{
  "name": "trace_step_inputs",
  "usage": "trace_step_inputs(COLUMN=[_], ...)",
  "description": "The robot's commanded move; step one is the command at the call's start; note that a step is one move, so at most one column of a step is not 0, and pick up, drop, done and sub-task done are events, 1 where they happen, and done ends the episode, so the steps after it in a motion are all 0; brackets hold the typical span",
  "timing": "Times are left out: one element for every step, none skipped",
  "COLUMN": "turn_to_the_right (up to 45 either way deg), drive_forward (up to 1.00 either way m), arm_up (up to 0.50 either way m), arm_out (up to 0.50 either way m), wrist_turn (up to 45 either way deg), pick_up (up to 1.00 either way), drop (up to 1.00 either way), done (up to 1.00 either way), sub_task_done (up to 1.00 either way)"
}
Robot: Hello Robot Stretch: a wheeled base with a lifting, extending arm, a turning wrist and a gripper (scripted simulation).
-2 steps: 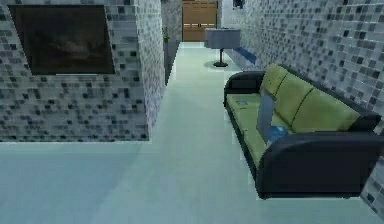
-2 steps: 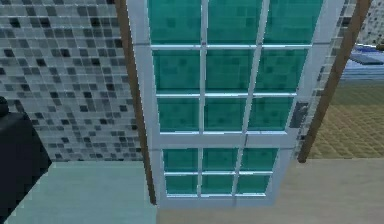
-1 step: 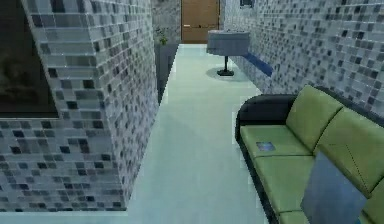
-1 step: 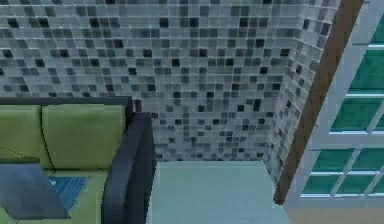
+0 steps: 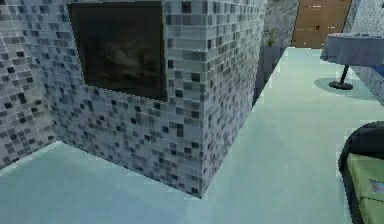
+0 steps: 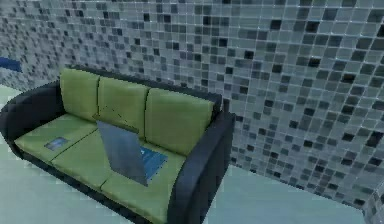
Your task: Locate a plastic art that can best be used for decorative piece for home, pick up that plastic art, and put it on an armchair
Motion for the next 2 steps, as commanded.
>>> trace_step_inputs(turn_to_the_right=[0.0,24.0], drive_forward=[0.05,0.0], arm_up=[0.0,0.0], arm_out=[0.0,0.0], wrist_turn=[0.0,0.0], pick_up=[0.0,0.0], drop=[0.0,0.0], done=[0.0,0.0], sub_task_done=[0.0,0.0])
